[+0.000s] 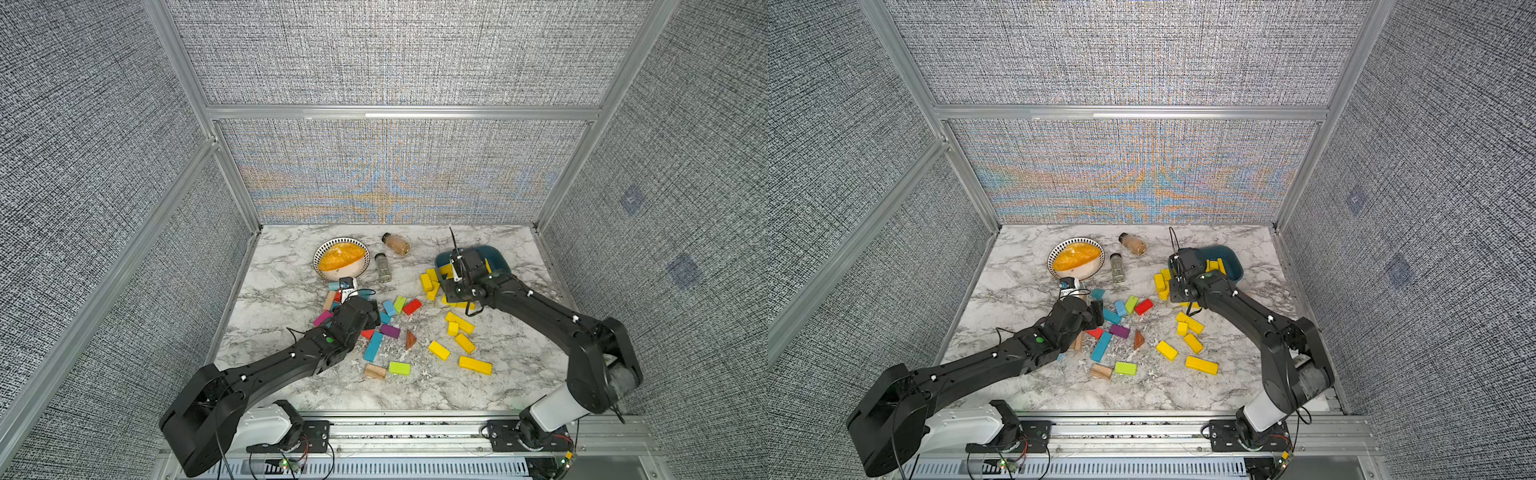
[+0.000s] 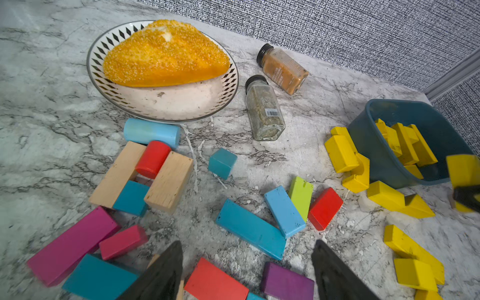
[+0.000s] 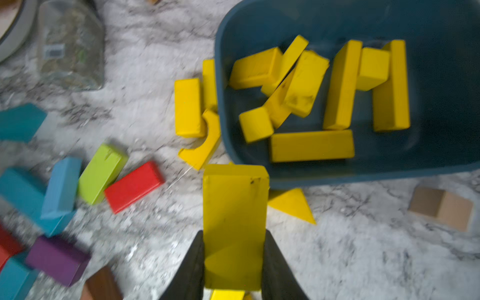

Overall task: Pick out the yellow building blocks
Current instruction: Place the building block in the storage box.

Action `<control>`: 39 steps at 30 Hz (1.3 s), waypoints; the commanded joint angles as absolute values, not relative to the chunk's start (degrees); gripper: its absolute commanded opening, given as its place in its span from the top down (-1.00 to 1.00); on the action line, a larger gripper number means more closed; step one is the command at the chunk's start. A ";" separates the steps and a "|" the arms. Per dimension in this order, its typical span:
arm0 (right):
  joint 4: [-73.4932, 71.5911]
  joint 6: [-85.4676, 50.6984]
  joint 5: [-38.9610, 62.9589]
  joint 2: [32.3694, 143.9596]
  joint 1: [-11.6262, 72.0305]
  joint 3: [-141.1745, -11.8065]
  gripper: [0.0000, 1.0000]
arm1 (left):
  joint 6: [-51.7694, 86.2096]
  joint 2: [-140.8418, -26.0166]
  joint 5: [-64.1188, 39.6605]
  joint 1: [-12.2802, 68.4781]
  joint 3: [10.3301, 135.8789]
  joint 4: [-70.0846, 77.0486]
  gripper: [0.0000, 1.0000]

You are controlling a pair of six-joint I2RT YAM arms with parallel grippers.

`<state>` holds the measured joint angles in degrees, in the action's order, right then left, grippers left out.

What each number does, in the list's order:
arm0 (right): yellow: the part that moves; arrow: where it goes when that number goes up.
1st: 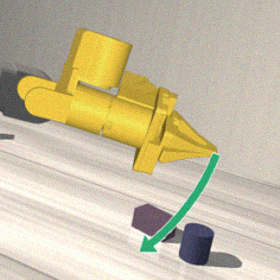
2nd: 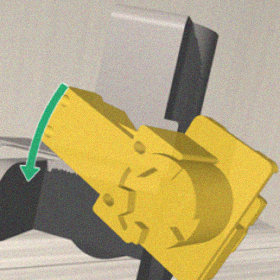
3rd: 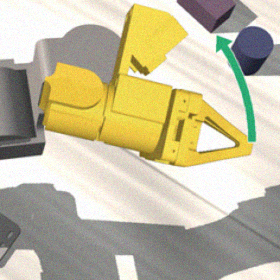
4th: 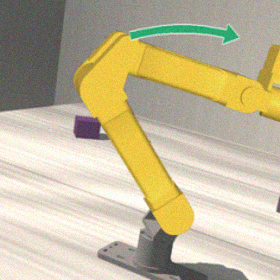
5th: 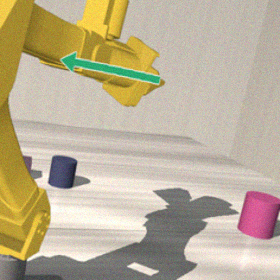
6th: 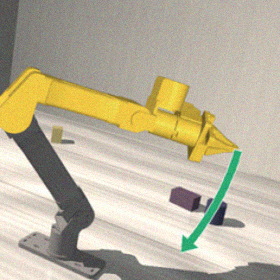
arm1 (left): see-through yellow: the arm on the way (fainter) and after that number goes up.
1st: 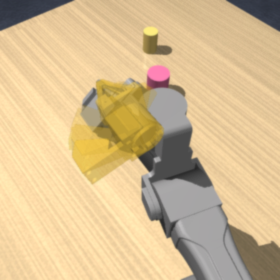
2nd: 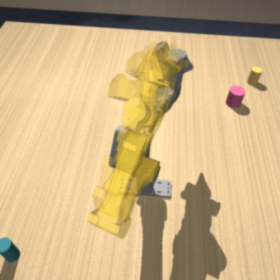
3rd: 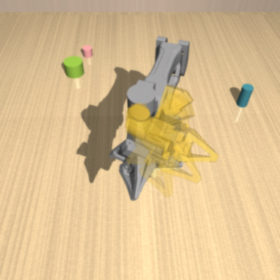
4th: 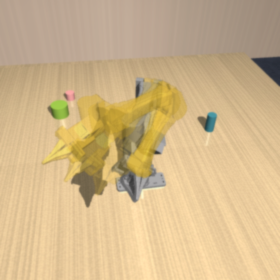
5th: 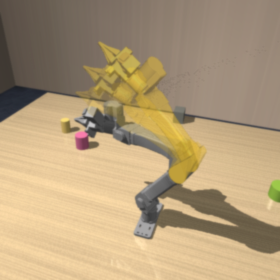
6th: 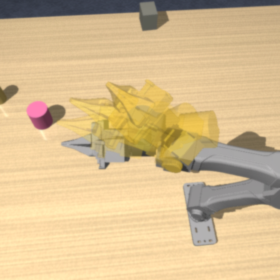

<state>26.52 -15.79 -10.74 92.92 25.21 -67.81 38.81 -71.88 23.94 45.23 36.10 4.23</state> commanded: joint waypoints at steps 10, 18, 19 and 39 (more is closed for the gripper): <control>22.36 -9.20 -8.37 111.40 11.39 -82.28 0.63 | 34.59 -77.88 18.74 45.18 42.62 5.31 -0.59; 22.11 -8.84 -4.12 116.41 10.10 -84.57 0.63 | 33.62 -79.39 17.05 45.18 44.92 4.04 -0.59; 21.98 -8.79 -3.58 116.54 10.10 -84.37 0.63 | 33.45 -79.32 16.98 45.18 44.97 3.90 -0.59; 18.30 -10.57 0.17 95.24 10.19 -71.00 -0.03 | 9.13 -79.84 -3.71 45.35 51.51 -2.20 -0.57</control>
